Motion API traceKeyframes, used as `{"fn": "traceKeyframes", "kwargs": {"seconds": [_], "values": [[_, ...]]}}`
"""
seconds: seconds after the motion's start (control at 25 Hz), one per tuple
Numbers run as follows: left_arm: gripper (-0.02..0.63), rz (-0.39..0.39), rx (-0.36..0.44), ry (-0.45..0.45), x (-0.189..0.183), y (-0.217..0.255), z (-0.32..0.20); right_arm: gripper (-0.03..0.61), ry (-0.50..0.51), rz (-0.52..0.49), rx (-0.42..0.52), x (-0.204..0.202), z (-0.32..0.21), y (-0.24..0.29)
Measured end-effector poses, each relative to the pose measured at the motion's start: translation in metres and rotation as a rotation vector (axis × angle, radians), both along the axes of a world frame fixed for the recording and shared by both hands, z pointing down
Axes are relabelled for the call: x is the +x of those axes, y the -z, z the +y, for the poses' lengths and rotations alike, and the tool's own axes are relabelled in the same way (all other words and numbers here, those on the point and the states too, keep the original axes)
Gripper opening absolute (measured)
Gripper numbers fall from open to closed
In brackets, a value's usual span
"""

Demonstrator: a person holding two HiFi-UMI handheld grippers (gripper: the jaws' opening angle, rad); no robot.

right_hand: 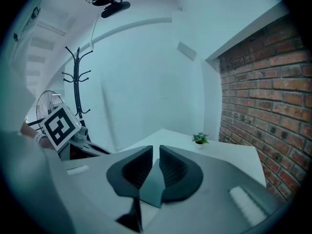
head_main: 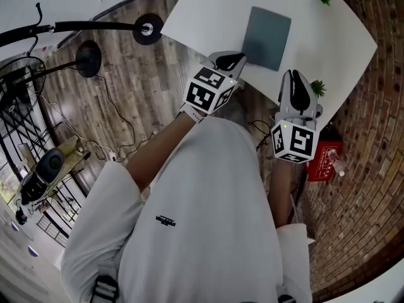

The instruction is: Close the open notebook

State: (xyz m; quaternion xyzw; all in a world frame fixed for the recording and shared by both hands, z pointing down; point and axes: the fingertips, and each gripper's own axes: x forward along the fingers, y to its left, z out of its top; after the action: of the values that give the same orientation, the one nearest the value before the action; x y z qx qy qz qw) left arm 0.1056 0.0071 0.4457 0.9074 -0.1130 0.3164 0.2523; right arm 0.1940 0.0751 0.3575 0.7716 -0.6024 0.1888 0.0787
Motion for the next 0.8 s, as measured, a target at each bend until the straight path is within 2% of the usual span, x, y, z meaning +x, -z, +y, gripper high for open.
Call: {"fn": "traceKeyframes", "kwargs": {"seconds": [0.16,0.56,0.8], "values": [[0.009,0.056,0.047,0.038,-0.01,0.023,-0.014,0.014,0.005,0.02,0.009,-0.006,0.0,0.01],[0.009,0.169,0.171,0.113,-0.042,0.094,-0.038,0.012,0.01,0.048,0.007,-0.013,0.001,0.033],[0.009,0.211,0.254,0.156,-0.065,0.132,-0.05,0.012,0.023,0.065,0.045,-0.015,-0.005,0.049]]}}
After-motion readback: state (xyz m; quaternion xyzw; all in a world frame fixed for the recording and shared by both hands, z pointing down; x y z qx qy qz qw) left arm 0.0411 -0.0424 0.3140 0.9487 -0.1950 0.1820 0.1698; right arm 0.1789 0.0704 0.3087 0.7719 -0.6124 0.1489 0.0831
